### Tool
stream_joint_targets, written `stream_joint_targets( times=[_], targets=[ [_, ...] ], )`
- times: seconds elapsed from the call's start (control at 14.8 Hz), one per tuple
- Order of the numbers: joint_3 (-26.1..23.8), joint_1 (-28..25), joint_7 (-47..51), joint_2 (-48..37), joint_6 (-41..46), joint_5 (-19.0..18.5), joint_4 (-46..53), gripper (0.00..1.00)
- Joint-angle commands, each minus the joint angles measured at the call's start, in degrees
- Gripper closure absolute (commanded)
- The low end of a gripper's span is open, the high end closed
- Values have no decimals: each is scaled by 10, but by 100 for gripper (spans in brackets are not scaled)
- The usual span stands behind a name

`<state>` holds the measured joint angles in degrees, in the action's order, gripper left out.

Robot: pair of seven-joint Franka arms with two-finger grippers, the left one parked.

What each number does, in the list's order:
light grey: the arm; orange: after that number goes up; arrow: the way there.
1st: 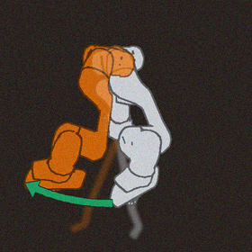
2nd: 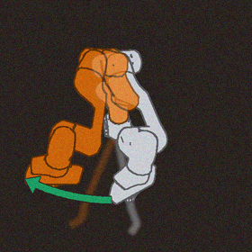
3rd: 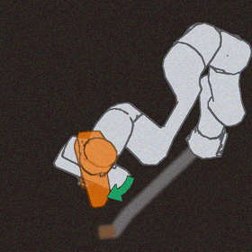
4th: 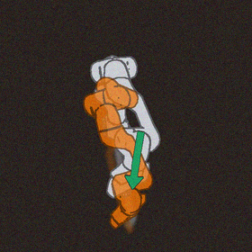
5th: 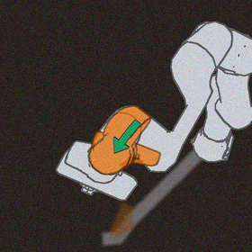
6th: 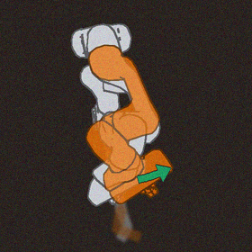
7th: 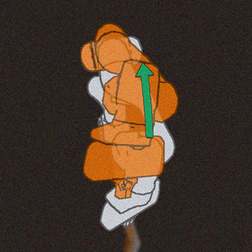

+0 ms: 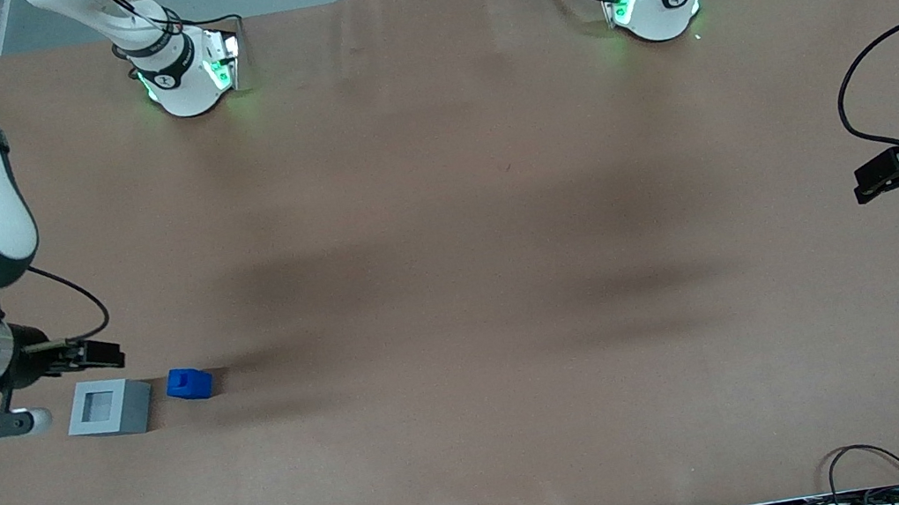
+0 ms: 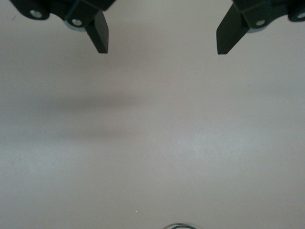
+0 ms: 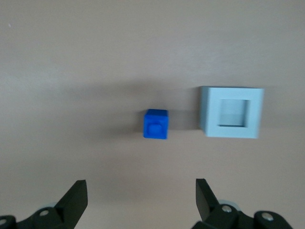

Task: Insert blue part into gray base with right arm
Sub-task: 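Move the open right gripper toward the blue block beside the gray base, then lower the right gripper over the blue block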

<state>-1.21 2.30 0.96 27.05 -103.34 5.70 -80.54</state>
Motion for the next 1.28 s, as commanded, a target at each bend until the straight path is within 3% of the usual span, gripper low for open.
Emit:
stream_joint_targets(
  times=[0.0, 0.34, 0.54, 1.22],
  targets=[
    [-3, 11, -9, 41, -37, 28, 5, 0],
    [-1, -12, 9, 76, -123, -20, -31, 0],
    [-1, -16, 24, 83, -128, -50, -49, 0],
    [-1, -9, 30, 122, -166, -56, -76, 0]
  ],
)
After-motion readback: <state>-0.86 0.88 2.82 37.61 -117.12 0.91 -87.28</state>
